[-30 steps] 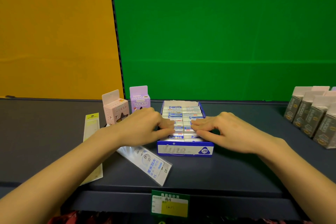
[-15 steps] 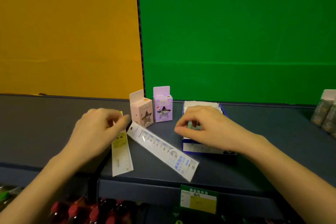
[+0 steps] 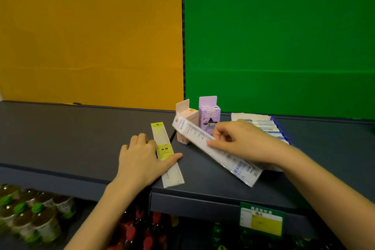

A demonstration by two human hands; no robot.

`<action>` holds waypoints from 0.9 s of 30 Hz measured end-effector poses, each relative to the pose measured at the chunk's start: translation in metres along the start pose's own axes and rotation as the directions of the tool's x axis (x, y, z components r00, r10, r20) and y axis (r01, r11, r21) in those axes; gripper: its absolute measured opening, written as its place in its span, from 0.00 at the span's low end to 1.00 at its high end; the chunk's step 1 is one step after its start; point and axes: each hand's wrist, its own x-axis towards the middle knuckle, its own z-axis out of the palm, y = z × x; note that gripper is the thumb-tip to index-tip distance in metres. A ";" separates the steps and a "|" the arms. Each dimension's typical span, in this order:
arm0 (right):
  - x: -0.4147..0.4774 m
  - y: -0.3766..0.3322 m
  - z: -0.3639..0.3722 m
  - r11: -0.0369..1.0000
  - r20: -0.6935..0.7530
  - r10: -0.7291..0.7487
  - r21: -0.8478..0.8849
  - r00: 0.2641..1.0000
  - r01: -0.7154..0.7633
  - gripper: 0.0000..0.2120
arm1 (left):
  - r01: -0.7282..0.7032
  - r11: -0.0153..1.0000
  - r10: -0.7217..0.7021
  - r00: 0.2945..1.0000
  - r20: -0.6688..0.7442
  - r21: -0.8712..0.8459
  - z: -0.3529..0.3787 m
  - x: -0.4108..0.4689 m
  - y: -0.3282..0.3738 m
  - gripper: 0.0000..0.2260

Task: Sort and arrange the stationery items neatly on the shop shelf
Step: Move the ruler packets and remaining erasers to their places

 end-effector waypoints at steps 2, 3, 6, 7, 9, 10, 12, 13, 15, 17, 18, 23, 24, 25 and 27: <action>-0.003 0.002 -0.004 0.997 -0.026 0.010 0.077 1.000 -0.008 0.13 | -0.032 0.999 0.033 0.999 0.007 -0.019 0.002 0.003 -0.004 0.30; -0.005 0.003 -0.006 0.994 -0.042 0.012 0.112 0.999 -0.007 0.13 | -0.050 0.998 0.051 0.998 0.021 -0.044 0.003 0.005 -0.008 0.29; -0.008 0.006 -0.009 0.981 -0.111 0.031 0.195 0.993 -0.009 0.12 | -0.051 0.984 0.071 0.991 0.110 -0.169 -0.002 0.009 -0.020 0.26; -0.008 0.006 -0.009 0.978 -0.129 0.041 0.209 0.991 -0.014 0.12 | -0.036 0.977 0.066 0.988 0.136 -0.209 -0.005 0.011 -0.022 0.24; -0.009 0.007 -0.008 0.974 -0.153 0.059 0.224 0.986 -0.023 0.12 | 0.012 0.963 0.035 0.985 0.169 -0.270 -0.011 0.014 -0.022 0.18; -0.010 0.007 -0.008 0.972 -0.162 0.067 0.234 0.985 -0.027 0.12 | 0.039 0.957 0.014 0.984 0.178 -0.289 -0.013 0.015 -0.021 0.15; -0.010 0.007 -0.006 0.965 -0.171 0.084 0.259 0.982 -0.038 0.12 | 0.088 0.951 -0.028 0.979 0.203 -0.296 -0.017 0.017 -0.019 0.12; -0.010 0.007 -0.005 0.963 -0.176 0.095 0.267 0.980 -0.045 0.11 | 0.104 0.951 -0.042 0.976 0.212 -0.290 -0.019 0.018 -0.018 0.13; -0.011 0.007 -0.005 0.959 -0.188 0.116 0.276 0.975 -0.061 0.12 | 0.122 0.945 -0.053 0.972 0.227 -0.303 -0.018 0.020 -0.019 0.16; -0.012 0.009 -0.006 0.955 -0.199 0.134 0.289 0.971 -0.072 0.12 | 0.145 0.929 -0.064 0.969 0.238 -0.340 -0.016 0.022 -0.020 0.18; -0.013 0.009 -0.007 0.951 -0.202 0.144 0.298 0.969 -0.080 0.12 | 0.143 0.920 -0.057 0.970 0.236 -0.364 -0.014 0.022 -0.020 0.17; -0.020 0.017 -0.005 0.928 -0.231 0.223 0.349 0.947 -0.133 0.11 | 0.019 0.853 0.056 0.990 0.129 -0.522 -0.012 0.014 -0.035 0.18; -0.022 0.019 -0.004 0.921 -0.243 0.243 0.360 0.939 -0.145 0.11 | -0.018 0.832 0.073 0.994 0.077 -0.554 -0.015 0.010 -0.039 0.17; -0.025 0.021 -0.004 0.917 -0.258 0.265 0.367 0.929 -0.159 0.12 | -0.049 0.810 0.077 0.997 0.022 -0.584 -0.020 0.006 -0.043 0.16; -0.033 0.024 -0.005 0.906 -0.296 0.307 0.383 0.905 -0.182 0.12 | -0.085 0.750 0.054 0.996 -0.067 -0.656 -0.033 -0.003 -0.044 0.15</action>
